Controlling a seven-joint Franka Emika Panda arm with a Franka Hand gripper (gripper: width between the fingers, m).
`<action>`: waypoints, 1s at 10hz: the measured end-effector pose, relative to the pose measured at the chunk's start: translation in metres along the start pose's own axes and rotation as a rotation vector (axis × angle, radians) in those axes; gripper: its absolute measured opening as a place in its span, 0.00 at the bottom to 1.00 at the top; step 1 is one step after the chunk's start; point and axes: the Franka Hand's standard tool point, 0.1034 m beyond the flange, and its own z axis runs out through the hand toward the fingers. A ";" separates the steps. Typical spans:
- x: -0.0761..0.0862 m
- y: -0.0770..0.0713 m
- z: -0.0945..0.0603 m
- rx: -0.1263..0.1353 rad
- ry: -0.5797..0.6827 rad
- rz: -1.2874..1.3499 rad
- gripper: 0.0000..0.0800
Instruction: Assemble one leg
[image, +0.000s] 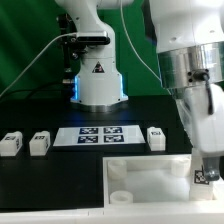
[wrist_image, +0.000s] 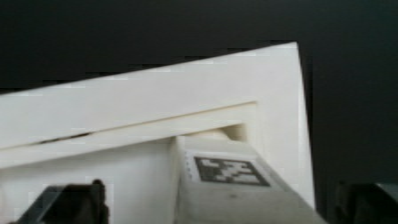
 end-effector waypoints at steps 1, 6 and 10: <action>-0.004 0.003 -0.009 0.012 -0.011 0.008 0.81; -0.011 0.003 -0.016 0.018 -0.020 -0.009 0.81; -0.011 0.003 -0.016 0.018 -0.020 -0.009 0.81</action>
Offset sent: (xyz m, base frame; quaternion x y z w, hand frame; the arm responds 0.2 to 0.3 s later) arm 0.0000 0.0000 0.0000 0.0000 0.0000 0.0000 1.0000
